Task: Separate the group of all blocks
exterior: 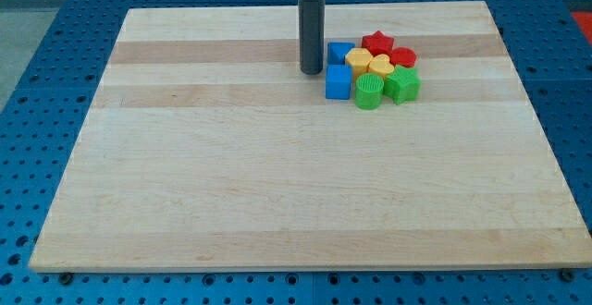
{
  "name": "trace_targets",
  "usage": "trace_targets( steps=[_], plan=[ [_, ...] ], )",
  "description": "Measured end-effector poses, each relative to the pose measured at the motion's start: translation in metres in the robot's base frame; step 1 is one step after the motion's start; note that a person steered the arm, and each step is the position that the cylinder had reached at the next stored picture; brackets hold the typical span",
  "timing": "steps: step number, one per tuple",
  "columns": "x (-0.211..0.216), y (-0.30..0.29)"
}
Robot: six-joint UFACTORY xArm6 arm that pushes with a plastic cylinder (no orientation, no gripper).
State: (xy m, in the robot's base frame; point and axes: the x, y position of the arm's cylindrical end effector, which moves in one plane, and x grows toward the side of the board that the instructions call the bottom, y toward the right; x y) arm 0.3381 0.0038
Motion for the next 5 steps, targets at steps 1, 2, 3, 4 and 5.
trace_targets(
  steps=[1,2,3,4,5],
  plan=[
    [-0.012,-0.004],
    [-0.018,-0.004],
    [-0.018,-0.004],
    [-0.040,-0.028],
    [-0.108,-0.015]
  ],
)
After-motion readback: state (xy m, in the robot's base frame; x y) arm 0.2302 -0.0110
